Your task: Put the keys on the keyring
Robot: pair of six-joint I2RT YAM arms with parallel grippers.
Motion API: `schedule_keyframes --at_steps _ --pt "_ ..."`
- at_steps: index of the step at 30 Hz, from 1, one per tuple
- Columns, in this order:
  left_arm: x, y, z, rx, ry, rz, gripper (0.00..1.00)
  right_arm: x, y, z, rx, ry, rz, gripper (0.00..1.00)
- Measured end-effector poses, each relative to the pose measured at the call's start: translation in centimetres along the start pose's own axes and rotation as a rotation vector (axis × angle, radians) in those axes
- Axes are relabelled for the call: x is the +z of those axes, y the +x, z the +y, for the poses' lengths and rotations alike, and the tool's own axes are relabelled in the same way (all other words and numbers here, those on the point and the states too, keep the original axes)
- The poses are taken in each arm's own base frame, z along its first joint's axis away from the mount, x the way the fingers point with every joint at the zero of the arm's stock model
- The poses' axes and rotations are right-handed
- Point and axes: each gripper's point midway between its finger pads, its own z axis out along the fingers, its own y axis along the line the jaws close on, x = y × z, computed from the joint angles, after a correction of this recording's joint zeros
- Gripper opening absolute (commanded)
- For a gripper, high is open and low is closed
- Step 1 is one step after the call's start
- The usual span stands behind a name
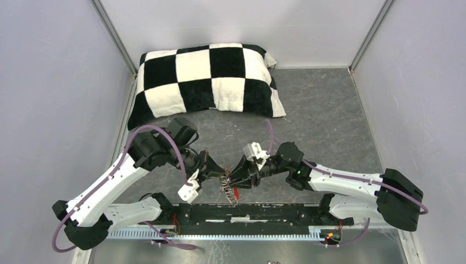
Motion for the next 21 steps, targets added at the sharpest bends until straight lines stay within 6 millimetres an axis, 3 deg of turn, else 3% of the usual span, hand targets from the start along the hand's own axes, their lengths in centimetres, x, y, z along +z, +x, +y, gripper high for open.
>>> schedule_keyframes --at_steps 8,21 --pt "-0.2 -0.3 0.0 0.009 -0.008 0.002 0.02 -0.7 1.2 -0.4 -0.02 0.042 0.067 0.14" --pt "-0.2 -0.5 -0.3 0.022 -0.013 0.002 0.02 -1.8 -0.2 -1.0 -0.104 0.103 0.144 0.03"
